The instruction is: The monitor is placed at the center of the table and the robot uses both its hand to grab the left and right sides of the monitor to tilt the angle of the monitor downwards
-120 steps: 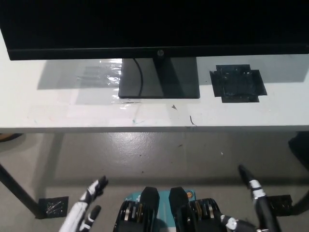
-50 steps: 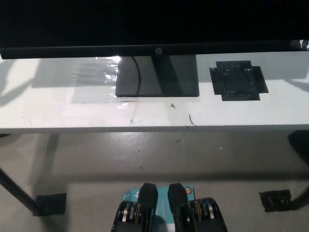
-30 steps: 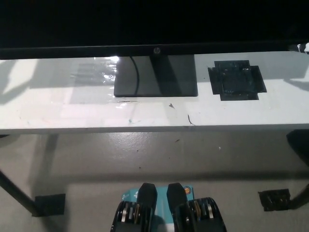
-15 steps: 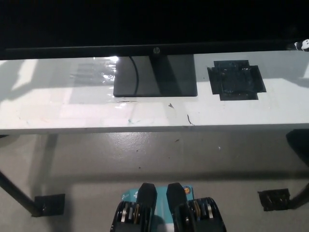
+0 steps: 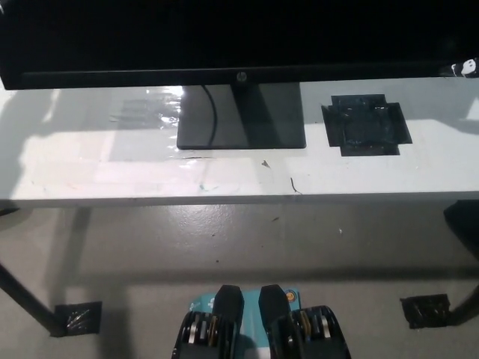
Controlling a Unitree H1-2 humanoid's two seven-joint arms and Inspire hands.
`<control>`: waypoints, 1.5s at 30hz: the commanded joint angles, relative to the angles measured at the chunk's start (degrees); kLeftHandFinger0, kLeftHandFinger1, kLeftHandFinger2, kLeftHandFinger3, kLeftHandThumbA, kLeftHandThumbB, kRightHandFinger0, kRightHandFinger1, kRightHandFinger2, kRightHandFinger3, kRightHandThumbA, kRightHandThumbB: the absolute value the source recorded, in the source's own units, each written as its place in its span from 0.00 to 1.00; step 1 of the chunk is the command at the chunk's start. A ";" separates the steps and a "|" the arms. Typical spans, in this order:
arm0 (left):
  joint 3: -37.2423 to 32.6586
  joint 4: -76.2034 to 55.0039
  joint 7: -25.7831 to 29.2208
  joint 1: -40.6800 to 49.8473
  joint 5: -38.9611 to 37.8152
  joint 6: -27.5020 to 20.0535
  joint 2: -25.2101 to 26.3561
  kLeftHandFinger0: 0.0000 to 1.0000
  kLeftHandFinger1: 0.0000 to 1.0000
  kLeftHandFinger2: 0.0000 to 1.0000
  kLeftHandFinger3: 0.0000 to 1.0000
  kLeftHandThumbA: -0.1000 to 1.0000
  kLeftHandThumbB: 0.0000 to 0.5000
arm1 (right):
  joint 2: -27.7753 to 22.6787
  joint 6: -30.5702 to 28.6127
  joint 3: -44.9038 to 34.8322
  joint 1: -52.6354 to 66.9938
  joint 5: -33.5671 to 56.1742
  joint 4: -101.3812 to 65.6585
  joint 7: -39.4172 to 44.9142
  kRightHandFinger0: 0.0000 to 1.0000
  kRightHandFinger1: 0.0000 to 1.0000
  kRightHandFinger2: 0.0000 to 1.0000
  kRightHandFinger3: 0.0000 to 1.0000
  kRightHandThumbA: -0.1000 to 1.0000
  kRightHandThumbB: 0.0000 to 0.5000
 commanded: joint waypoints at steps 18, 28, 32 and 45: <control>-20.21 6.59 14.96 -8.53 17.84 1.43 -3.72 1.00 1.00 1.00 1.00 0.81 0.91 | 4.76 -10.97 11.62 -5.71 -19.44 5.18 -41.01 1.00 1.00 1.00 1.00 0.74 0.99; -24.20 6.99 21.47 -9.35 20.76 2.97 -4.27 1.00 1.00 1.00 1.00 0.85 0.97 | 6.69 -6.10 16.82 -6.50 -22.17 8.91 -49.47 1.00 1.00 1.00 1.00 0.73 0.99; -25.35 7.71 23.91 -9.89 21.10 3.28 -4.89 1.00 1.00 1.00 1.00 0.84 0.92 | 7.89 -4.52 18.08 -7.03 -22.55 9.40 -50.76 1.00 1.00 1.00 1.00 0.74 0.99; -24.98 8.89 26.34 -7.23 20.09 2.63 -1.54 1.00 1.00 1.00 1.00 0.84 0.89 | 6.39 -8.83 18.26 -4.29 -21.37 9.33 -53.21 1.00 1.00 1.00 1.00 0.72 0.99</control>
